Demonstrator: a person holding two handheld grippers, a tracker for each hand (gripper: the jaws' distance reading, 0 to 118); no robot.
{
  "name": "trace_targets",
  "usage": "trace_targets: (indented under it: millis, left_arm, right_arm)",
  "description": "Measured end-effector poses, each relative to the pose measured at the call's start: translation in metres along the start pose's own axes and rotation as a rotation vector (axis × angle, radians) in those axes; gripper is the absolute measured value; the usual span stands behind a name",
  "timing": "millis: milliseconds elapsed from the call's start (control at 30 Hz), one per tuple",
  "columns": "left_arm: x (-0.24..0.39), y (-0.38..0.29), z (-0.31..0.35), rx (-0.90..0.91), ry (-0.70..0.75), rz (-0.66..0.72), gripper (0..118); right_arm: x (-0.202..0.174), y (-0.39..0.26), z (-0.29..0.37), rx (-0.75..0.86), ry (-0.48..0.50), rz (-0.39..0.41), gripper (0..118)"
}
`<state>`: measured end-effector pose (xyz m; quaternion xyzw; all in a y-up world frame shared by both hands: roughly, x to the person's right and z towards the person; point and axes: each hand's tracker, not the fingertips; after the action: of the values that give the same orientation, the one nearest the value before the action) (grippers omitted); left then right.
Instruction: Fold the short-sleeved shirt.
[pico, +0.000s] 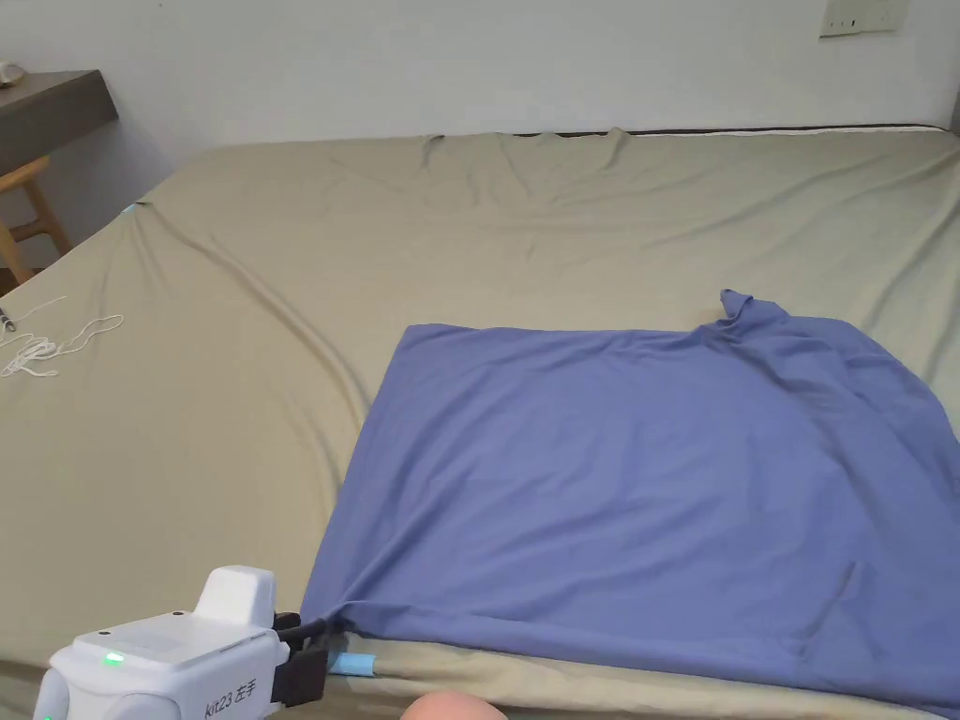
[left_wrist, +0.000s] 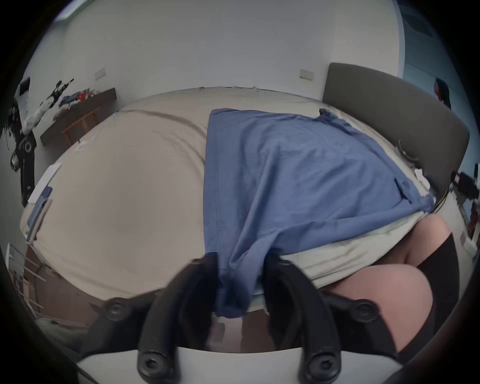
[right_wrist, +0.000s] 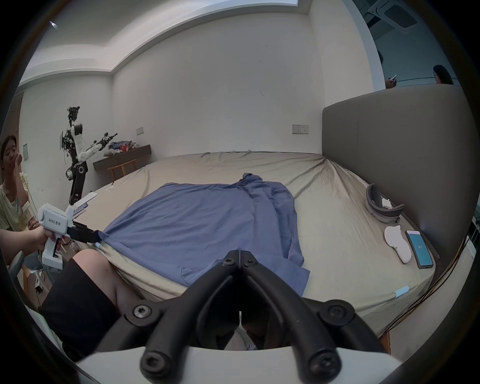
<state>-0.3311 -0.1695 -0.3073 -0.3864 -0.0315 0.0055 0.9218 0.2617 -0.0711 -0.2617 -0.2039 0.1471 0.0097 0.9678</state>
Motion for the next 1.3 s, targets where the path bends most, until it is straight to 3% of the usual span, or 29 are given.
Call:
trace_targets:
  millis: [33, 100, 367, 400, 500, 533, 567, 667, 767, 800, 833, 867, 1000, 1300]
  left_arm:
    - [0.000, 0.002, -0.002, -0.024, -0.017, 0.023, 1]
    - [0.003, 0.004, -0.002, -0.014, 0.029, 0.026, 0]
    - [0.005, 0.017, 0.035, 0.087, -0.086, 0.075, 0]
    - [0.004, 0.019, 0.037, 0.089, -0.090, 0.086, 0]
    - [0.004, 0.021, 0.039, 0.101, -0.076, 0.073, 0]
    - [0.004, 0.022, 0.039, 0.101, -0.073, 0.071, 0]
    - [0.003, 0.022, 0.039, 0.099, -0.072, 0.076, 0]
    - [0.010, 0.023, 0.043, 0.092, -0.074, 0.105, 0]
    - [0.017, 0.021, 0.043, 0.085, -0.063, 0.089, 0]
    - [0.021, 0.022, 0.046, 0.080, -0.064, 0.083, 0]
    - [0.023, 0.022, 0.046, 0.078, -0.064, 0.081, 0]
    - [0.025, 0.021, 0.046, 0.074, -0.064, 0.079, 0]
    - [0.025, 0.021, 0.046, 0.068, -0.065, 0.083, 0]
    - [0.020, 0.030, 0.058, 0.090, -0.088, 0.105, 0]
  right_arm:
    - [0.002, -0.002, -0.004, -0.010, 0.002, 0.001, 0]
    - [0.001, -0.006, -0.008, -0.035, 0.009, 0.007, 0]
    - [0.017, -0.016, -0.013, -0.097, -0.030, 0.074, 0]
    - [0.024, -0.017, -0.016, -0.115, -0.039, 0.089, 6]
    - [0.054, -0.029, -0.028, -0.179, -0.042, 0.031, 97]
    - [0.060, -0.034, -0.033, -0.221, -0.051, 0.017, 117]
    - [0.060, -0.038, -0.036, -0.220, -0.063, 0.024, 117]
    - [0.065, -0.051, -0.047, -0.280, -0.076, 0.033, 105]
    - [0.062, -0.066, -0.062, -0.372, -0.029, -0.001, 91]
    - [0.062, -0.070, -0.066, -0.395, -0.018, -0.007, 79]
    - [0.060, -0.073, -0.070, -0.402, -0.011, -0.009, 43]
    - [0.061, -0.074, -0.073, -0.404, -0.010, -0.011, 17]
    - [0.062, -0.071, -0.074, -0.392, -0.003, -0.024, 11]
    - [0.047, -0.046, -0.056, -0.311, -0.003, 0.049, 8]
